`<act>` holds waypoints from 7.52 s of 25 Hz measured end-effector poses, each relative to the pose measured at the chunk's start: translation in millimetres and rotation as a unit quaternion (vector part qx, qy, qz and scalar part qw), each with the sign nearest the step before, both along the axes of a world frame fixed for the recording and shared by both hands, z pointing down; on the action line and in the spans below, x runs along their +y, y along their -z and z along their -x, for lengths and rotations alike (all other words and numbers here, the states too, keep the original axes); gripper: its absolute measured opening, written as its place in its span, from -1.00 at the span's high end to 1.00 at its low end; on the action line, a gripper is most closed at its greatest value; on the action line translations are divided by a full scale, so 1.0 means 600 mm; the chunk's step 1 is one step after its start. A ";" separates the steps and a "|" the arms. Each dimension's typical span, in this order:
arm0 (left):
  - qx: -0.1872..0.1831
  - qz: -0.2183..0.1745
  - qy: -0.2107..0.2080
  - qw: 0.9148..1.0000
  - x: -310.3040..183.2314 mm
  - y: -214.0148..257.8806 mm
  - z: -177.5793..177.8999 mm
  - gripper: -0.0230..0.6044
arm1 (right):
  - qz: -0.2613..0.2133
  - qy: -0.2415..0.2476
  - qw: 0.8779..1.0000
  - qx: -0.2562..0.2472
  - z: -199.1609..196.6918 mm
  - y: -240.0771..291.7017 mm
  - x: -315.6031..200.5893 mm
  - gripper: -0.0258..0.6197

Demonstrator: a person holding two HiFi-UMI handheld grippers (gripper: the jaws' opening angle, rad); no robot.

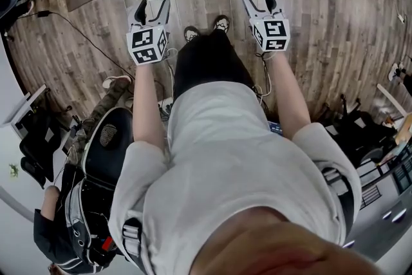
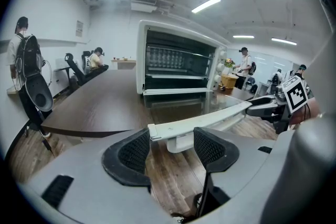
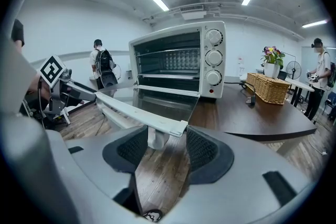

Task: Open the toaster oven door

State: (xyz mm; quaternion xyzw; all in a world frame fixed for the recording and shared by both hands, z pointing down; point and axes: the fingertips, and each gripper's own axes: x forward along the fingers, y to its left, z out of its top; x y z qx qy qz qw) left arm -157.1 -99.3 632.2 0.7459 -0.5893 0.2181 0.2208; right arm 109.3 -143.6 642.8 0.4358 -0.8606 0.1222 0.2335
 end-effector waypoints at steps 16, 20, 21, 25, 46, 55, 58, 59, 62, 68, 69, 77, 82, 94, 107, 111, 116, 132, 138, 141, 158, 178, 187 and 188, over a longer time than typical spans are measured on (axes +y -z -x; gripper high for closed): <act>-0.012 0.012 -0.001 1.000 -0.005 -0.044 -0.001 0.05 | -0.003 0.004 1.000 0.016 0.001 -0.043 -0.005 0.22; -0.015 0.018 -0.002 1.000 -0.002 -0.054 -0.003 0.05 | -0.001 0.003 1.000 0.017 -0.001 -0.053 -0.002 0.22; -0.015 0.019 -0.002 1.000 -0.002 -0.055 -0.002 0.05 | -0.001 0.003 1.000 0.017 -0.001 -0.055 -0.002 0.22; -0.016 0.022 -0.002 1.000 -0.003 -0.062 -0.002 0.06 | 0.006 0.003 1.000 0.013 0.002 -0.061 -0.002 0.22; -0.007 0.056 0.008 0.998 -0.015 -0.129 -0.003 0.06 | 0.037 -0.001 0.998 0.044 -0.001 -0.137 -0.011 0.24; -0.016 0.052 0.003 0.998 -0.020 -0.134 -0.004 0.06 | 0.031 0.000 0.999 0.044 -0.002 -0.142 -0.017 0.24; -0.012 0.055 0.007 0.998 -0.013 -0.133 -0.005 0.07 | 0.038 -0.004 0.998 0.043 -0.008 -0.143 -0.009 0.25; -0.010 0.059 0.009 0.998 -0.009 -0.133 -0.003 0.07 | 0.042 -0.008 0.998 0.043 -0.010 -0.144 -0.005 0.26; 0.008 0.070 0.022 0.997 0.008 -0.131 0.007 0.09 | 0.052 -0.012 0.997 0.051 -0.013 -0.143 0.021 0.27; -0.007 0.086 -0.009 0.996 0.072 -0.129 0.008 0.11 | 0.069 -0.013 0.996 0.054 -0.005 -0.129 0.093 0.30; -0.007 0.089 -0.013 0.996 0.084 -0.126 0.008 0.11 | 0.072 -0.016 0.996 0.053 -0.003 -0.123 0.105 0.32; 0.016 0.088 -0.056 0.994 0.148 -0.091 -0.030 0.18 | 0.075 -0.035 0.995 0.048 0.021 -0.075 0.178 0.39; 0.032 0.071 -0.080 0.994 0.153 -0.057 -0.072 0.32 | 0.050 -0.039 0.997 0.050 0.040 -0.026 0.188 0.45; 0.054 0.023 -0.111 0.992 0.125 0.019 -0.146 0.76 | 0.011 -0.051 0.998 0.042 0.088 0.063 0.173 0.84; 0.053 -0.017 -0.068 0.996 0.085 0.107 -0.168 0.87 | -0.005 -0.007 1.000 -0.010 0.088 0.133 0.138 0.92; 0.049 -0.054 -0.053 0.996 0.052 0.164 -0.179 0.87 | -0.030 -0.005 0.999 -0.012 0.074 0.173 0.101 0.92; 0.045 -0.092 -0.058 0.993 0.018 0.238 -0.204 0.87 | -0.061 -0.019 0.997 -0.041 0.057 0.243 0.064 0.92; 0.041 -0.258 -0.056 0.964 -0.023 0.521 -0.225 0.87 | -0.224 -0.015 0.969 -0.101 0.026 0.549 0.027 0.92; 0.035 -0.304 -0.041 0.951 0.001 0.592 -0.211 0.87 | -0.281 -0.013 0.956 -0.080 0.007 0.616 0.047 0.92; 0.035 -0.308 -0.035 0.950 0.002 0.596 -0.209 0.87 | -0.274 -0.019 0.958 -0.086 0.002 0.616 0.043 0.92; 0.029 -0.295 -0.033 0.955 0.007 0.566 -0.216 0.87 | -0.267 -0.015 0.959 -0.091 0.006 0.590 0.049 0.92; 0.032 -0.290 -0.041 0.956 0.005 0.553 -0.227 0.87 | -0.255 -0.033 0.961 -0.099 -0.014 0.581 0.051 0.92; 0.032 -0.286 -0.041 0.957 0.001 0.553 -0.233 0.87 | -0.252 -0.034 0.962 -0.099 -0.022 0.578 0.048 0.92; 0.032 -0.286 -0.041 0.957 0.000 0.552 -0.234 0.87 | -0.251 -0.035 0.962 -0.100 -0.023 0.577 0.047 0.92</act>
